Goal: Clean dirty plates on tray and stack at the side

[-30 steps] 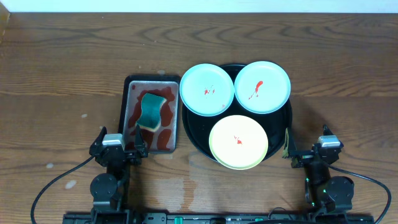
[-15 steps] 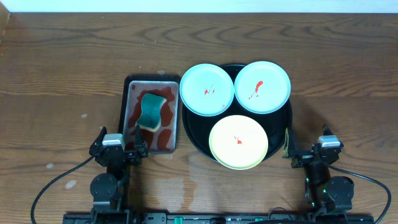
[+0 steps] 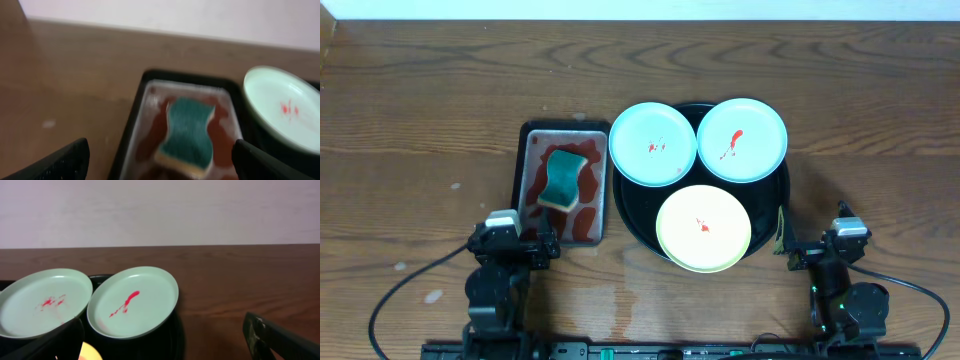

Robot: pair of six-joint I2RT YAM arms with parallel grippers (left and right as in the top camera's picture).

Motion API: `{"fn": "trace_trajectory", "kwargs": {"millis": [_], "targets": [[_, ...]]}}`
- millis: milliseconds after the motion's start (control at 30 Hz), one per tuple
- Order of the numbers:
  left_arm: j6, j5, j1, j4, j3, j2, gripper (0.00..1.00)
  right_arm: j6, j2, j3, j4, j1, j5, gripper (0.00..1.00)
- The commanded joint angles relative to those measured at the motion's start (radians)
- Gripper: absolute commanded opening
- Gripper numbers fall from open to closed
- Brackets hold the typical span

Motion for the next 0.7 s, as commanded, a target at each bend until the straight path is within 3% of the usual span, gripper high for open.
{"fn": "trace_trajectory", "kwargs": {"millis": [0,300,667], "targets": [[-0.018,-0.008,0.003,-0.029,0.125,0.102,0.91,0.013,0.032,0.045,-0.028,0.011,-0.021,0.99],[-0.022,0.003,0.003,-0.251,0.446,0.46,0.91,0.012,0.319,0.314,-0.163,0.011,-0.043,0.99],[-0.022,0.003,0.002,-0.545,0.72,0.603,0.91,0.013,0.647,0.825,-0.517,0.011,-0.188,0.99]]}}
